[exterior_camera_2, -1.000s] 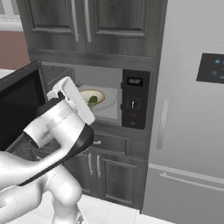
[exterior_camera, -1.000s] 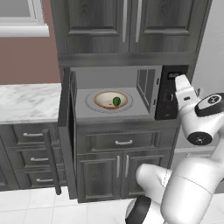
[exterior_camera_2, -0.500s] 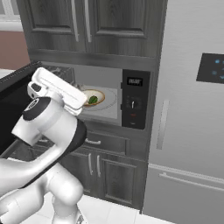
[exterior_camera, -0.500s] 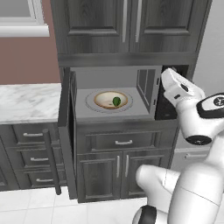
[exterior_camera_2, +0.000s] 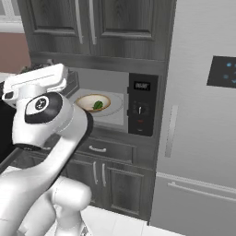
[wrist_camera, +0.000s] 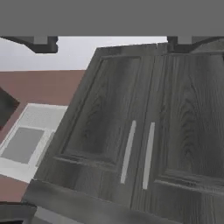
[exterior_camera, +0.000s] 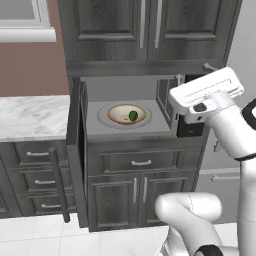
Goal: Pick the avocado from the sink and place it in the bowl. Then pick the bowl and place it in the microwave. Then close the microwave door and press the start button.
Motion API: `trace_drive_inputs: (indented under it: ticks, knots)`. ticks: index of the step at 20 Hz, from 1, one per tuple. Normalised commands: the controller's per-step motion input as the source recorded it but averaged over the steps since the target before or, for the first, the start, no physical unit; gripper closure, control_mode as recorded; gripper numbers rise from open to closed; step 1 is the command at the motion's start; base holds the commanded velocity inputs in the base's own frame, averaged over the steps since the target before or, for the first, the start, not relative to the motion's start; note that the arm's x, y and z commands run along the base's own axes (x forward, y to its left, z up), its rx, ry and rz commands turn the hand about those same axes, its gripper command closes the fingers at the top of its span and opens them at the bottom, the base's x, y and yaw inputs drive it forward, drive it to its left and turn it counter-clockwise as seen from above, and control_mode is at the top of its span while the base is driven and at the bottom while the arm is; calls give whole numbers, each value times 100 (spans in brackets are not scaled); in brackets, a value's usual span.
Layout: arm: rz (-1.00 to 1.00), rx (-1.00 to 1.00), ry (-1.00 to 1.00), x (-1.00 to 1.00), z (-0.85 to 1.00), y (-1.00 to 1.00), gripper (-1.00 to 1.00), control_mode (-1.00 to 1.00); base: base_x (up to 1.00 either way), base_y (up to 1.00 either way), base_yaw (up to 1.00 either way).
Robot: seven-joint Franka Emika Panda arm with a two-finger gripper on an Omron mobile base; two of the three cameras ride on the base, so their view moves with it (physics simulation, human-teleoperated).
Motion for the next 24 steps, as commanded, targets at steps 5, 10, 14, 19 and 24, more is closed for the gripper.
trace_drive_inputs:
  ticks: [5,10,14,19,24]
  knots:
    - [2,-100,0,-77,24,92,-100,-100,0,0,0]
    - [0,-90,0,-73,46,75,-100,-100,0,0,0]
    - [0,-73,0,-85,64,18,-100,-100,0,0,0]
    - [-3,-63,4,-99,55,1,-100,-100,0,0,0]
    - [-11,-60,11,-100,26,3,-100,-100,0,0,0]
